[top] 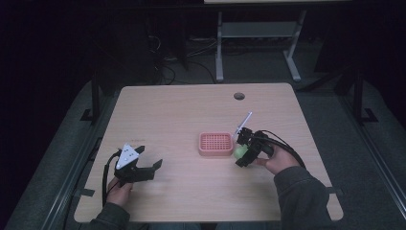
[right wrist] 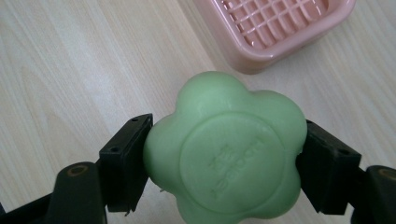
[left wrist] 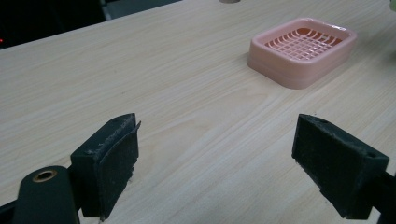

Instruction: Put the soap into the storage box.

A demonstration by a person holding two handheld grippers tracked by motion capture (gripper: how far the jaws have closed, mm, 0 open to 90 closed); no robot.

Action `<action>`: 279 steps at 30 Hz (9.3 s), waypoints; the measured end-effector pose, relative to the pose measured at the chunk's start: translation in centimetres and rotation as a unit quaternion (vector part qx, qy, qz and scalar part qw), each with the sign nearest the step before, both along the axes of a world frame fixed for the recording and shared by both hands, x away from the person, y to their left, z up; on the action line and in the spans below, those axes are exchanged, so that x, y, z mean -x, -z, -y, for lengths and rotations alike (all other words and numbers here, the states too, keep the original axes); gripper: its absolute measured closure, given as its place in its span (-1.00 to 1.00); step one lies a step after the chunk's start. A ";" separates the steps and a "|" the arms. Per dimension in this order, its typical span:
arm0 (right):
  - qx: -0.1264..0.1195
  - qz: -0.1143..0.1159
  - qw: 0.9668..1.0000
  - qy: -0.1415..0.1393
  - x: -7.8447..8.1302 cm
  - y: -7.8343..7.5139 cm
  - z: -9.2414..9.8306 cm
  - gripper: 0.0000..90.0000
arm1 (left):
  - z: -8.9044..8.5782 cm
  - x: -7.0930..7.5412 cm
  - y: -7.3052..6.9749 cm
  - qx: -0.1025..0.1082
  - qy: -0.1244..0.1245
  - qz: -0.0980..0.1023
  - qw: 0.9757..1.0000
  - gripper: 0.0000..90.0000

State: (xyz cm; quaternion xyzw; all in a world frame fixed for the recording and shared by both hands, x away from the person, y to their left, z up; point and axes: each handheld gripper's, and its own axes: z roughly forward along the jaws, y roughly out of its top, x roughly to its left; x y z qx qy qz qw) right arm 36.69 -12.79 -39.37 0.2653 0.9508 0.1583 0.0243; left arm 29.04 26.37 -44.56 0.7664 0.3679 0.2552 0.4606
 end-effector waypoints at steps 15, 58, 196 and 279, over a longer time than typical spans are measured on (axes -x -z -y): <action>-0.001 0.013 1.000 -0.011 -1.3 -1.6 -1.6 -0.42 | 0.0 0.0 0.0 0.001 -0.001 -0.002 1.000 -0.68; 0.000 0.004 1.000 -0.028 -5.1 -1.3 -6.5 -0.42 | -0.1 -0.1 0.0 0.002 0.002 -0.003 1.000 -0.68; -0.044 -0.020 0.999 0.026 -7.8 1.0 -7.0 -0.51 | 0.0 -0.1 -0.1 -0.003 0.008 -0.003 1.000 -0.68; -0.073 -0.016 0.994 0.080 -2.6 0.6 1.9 -0.59 | 0.1 -0.1 0.0 -0.005 0.008 -0.005 1.000 -0.68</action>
